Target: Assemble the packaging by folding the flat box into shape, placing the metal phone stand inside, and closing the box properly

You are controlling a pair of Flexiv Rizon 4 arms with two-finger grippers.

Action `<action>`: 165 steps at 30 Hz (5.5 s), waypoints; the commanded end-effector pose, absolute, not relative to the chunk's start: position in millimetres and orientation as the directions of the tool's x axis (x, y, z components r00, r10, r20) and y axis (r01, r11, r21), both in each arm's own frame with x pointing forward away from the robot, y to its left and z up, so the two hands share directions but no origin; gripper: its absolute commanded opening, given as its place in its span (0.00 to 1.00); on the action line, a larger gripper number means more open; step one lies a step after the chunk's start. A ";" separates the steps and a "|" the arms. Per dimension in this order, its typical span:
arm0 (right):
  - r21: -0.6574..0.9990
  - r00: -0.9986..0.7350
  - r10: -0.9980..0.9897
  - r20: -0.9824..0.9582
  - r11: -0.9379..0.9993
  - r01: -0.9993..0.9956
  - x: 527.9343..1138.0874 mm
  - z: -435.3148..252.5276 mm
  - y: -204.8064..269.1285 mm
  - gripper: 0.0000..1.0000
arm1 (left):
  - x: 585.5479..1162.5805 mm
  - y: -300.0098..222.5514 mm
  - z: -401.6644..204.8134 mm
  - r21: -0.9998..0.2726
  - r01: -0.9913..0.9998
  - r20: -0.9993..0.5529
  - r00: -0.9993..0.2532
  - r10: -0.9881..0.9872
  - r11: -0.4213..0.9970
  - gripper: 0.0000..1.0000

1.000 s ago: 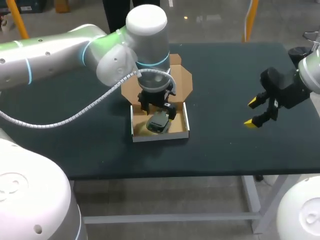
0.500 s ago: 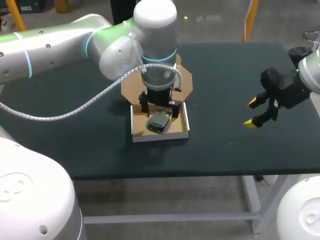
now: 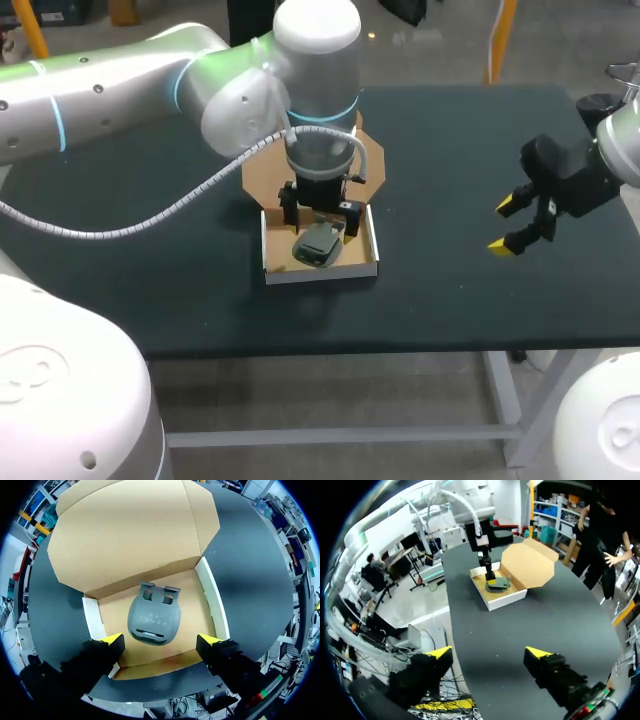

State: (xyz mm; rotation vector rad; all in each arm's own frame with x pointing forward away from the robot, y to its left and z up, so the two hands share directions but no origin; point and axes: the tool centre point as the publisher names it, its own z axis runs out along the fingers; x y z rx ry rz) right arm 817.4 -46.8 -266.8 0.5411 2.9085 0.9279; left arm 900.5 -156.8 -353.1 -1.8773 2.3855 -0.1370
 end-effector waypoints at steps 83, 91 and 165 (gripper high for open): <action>0.570 -0.939 0.338 0.068 0.759 0.315 817.6 -266.1 -47.4 1.00 | 795.1 -166.6 -394.0 0.019 -1.000 -0.003 0.021 -1.000 -0.021 1.00; 0.570 -0.939 0.338 0.068 0.759 0.315 817.6 -266.1 -47.4 1.00 | 783.9 -168.5 -394.0 0.019 -1.000 -0.014 0.022 -1.000 -0.022 1.00; 0.570 -0.939 0.338 0.068 0.759 0.315 817.6 -266.1 -47.4 1.00 | 832.5 -79.9 -256.7 -0.414 -0.706 0.183 -0.683 -0.707 0.575 1.00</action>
